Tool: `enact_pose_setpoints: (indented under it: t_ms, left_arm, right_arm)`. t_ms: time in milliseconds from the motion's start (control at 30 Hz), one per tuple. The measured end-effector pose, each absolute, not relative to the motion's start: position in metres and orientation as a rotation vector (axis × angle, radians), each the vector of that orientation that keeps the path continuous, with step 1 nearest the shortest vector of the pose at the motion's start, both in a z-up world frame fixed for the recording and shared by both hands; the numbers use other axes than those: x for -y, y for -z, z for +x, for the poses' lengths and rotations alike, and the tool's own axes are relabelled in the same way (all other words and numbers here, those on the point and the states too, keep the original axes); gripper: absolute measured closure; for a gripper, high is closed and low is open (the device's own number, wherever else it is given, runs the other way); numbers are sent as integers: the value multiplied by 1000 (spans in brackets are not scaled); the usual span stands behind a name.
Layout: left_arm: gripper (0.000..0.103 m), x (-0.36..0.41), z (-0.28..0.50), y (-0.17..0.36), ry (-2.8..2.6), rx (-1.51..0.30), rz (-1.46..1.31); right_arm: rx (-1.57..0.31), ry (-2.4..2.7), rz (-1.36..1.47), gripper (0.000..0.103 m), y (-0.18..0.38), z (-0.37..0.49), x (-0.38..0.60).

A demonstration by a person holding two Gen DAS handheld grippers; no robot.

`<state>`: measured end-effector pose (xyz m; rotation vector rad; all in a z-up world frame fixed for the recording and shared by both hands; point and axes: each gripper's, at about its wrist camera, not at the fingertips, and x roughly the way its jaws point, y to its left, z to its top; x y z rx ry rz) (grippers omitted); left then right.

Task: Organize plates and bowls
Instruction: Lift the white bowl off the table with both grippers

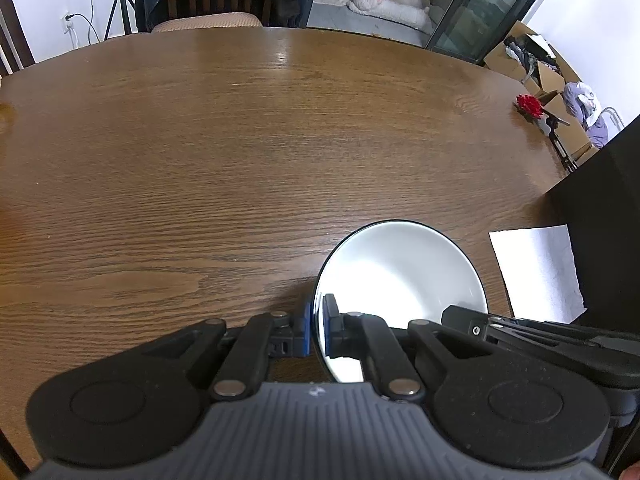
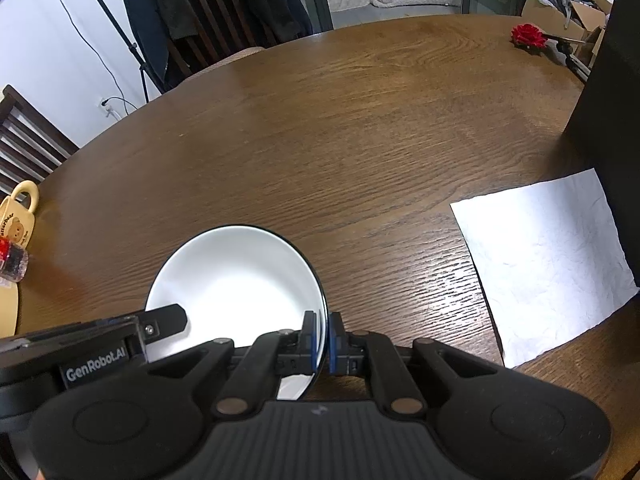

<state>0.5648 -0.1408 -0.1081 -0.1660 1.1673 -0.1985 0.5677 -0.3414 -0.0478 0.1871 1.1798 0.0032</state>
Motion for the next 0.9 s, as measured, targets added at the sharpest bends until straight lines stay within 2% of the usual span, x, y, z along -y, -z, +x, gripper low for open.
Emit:
enact_pose_setpoints:
  t_ms: [900]
  left_arm:
    - [97, 138, 527, 71, 204, -1121, -157]
  right_arm:
    - [-1128, -7, 175, 97, 18, 541, 344]
